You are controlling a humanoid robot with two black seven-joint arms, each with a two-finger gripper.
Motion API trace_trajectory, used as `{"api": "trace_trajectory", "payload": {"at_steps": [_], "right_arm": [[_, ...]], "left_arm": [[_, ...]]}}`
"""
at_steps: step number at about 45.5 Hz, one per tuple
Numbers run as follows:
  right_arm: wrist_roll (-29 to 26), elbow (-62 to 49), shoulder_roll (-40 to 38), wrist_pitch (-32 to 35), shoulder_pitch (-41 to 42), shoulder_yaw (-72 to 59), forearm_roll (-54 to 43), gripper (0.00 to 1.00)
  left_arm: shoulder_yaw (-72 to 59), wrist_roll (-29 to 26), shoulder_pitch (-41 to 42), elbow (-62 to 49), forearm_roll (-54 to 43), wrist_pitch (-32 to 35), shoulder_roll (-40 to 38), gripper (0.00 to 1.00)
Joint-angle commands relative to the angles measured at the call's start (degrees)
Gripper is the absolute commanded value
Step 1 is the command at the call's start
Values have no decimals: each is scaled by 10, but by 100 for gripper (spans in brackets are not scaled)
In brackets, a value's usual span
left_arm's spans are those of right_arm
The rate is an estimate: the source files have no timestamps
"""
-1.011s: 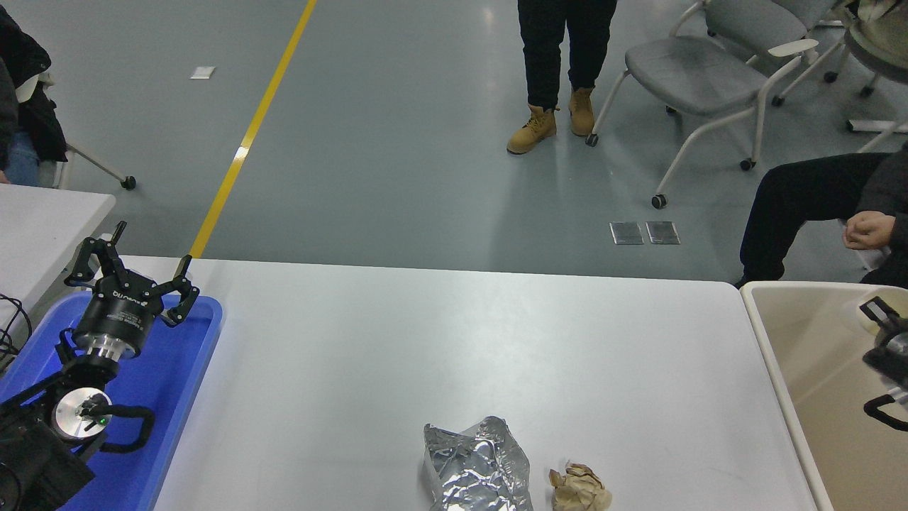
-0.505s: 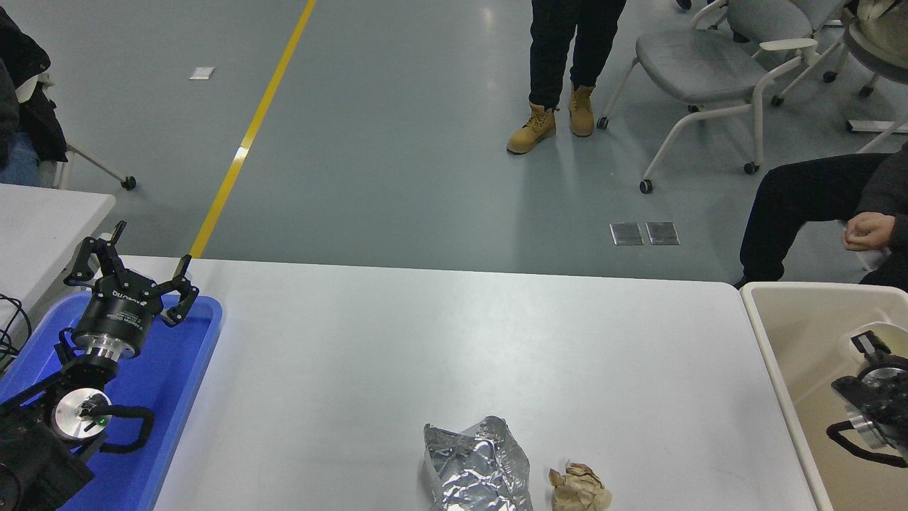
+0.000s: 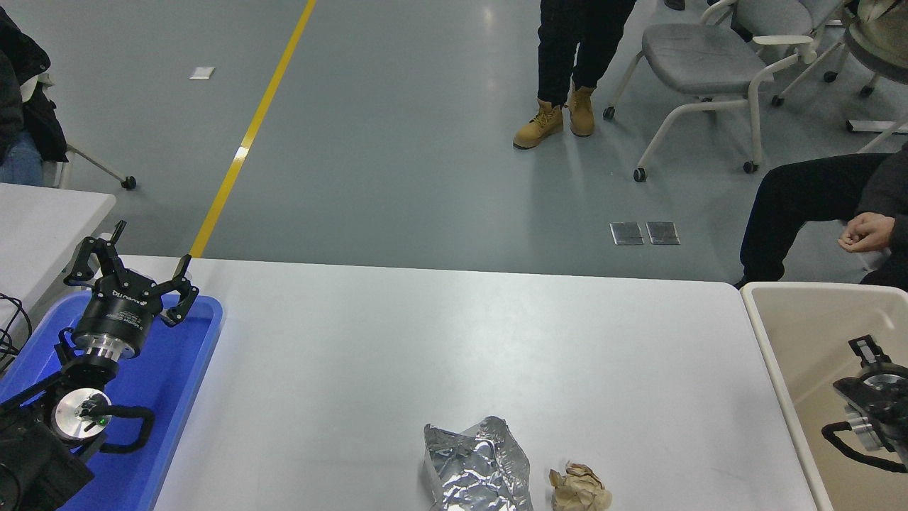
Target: Clean the table surface
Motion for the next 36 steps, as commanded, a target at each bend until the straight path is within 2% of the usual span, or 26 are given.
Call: {"api": "trace_trajectory", "payload": {"at_steps": [1,12,21,27,36], "right_arm": [[4,77,-42,1,2,2,0,100],[4,193,-119,0,39,14,0,100],[5,298,-151,-1,43,172,1,100],[5,357,-148,-6,38,251,14,100],[16,374,-105,-6,37,302,99,100]], "left_arm": [[0,0,0,0,0,-1,0,100],[0,0,0,0,0,-1,0,100],[0,0,0,0,0,0,-1,100],[0,0,0,0,0,0,-1,100],[0,0,0,0,0,0,-1,100]]}}
